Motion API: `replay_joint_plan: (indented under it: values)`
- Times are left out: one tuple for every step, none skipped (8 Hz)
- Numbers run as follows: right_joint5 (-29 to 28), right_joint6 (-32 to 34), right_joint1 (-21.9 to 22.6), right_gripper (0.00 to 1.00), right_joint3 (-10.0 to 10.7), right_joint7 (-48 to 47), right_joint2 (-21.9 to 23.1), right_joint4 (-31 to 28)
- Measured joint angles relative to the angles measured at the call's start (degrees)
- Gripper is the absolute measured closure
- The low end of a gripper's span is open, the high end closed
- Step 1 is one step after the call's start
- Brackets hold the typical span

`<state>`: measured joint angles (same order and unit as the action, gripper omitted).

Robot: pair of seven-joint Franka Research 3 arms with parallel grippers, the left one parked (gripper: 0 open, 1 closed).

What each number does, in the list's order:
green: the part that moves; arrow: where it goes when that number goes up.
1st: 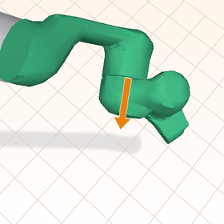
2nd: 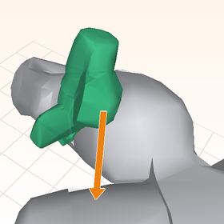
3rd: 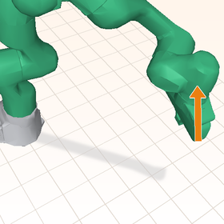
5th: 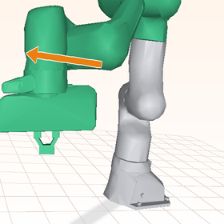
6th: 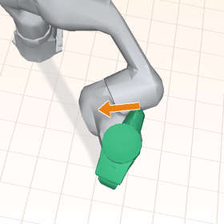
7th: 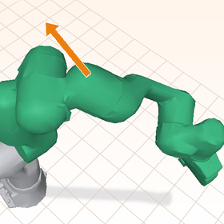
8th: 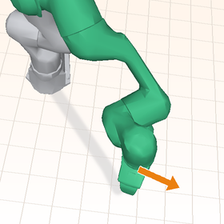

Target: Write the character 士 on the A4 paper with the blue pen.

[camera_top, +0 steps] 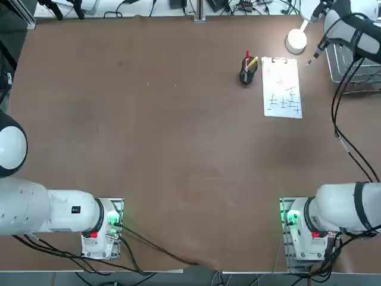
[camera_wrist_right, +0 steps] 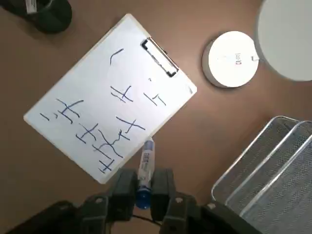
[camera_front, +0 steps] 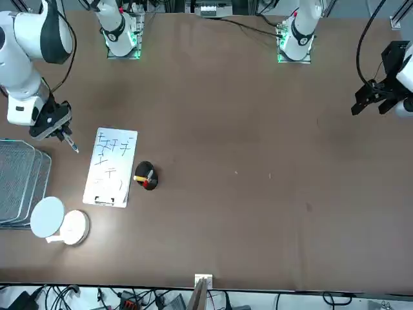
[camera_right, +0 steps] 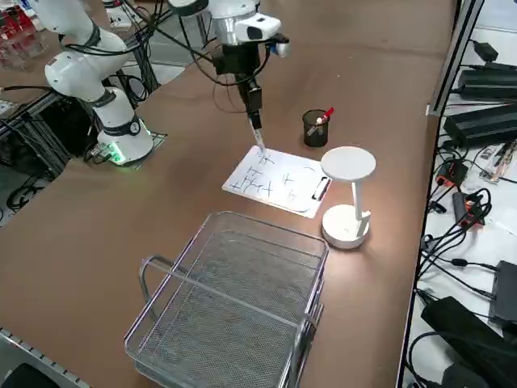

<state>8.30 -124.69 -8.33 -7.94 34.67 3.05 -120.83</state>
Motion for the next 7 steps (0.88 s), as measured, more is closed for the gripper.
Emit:
replay_joint_plan:
  values:
    - [-0.33, 1.28, 1.77, 0.80, -0.18, -5.94, -1.31, 2.38]
    - [-0.60, 2.37, 3.67, 0.80, -0.29, -11.93, -2.53, 4.70]
    - [-1.52, 2.93, 5.46, 0.80, -0.33, -17.29, -3.56, 6.96]
    - [-3.31, 3.23, 7.09, 0.80, -0.37, -21.81, -4.56, 9.37]
    - [-5.22, 3.49, 8.75, 0.80, -0.40, -25.75, -5.73, 12.10]
    - [-6.67, 3.59, 10.27, 0.80, -0.41, -28.93, -7.12, 14.61]
    - [-8.16, 3.59, 11.68, 0.80, -0.41, -32.11, -8.66, 16.68]
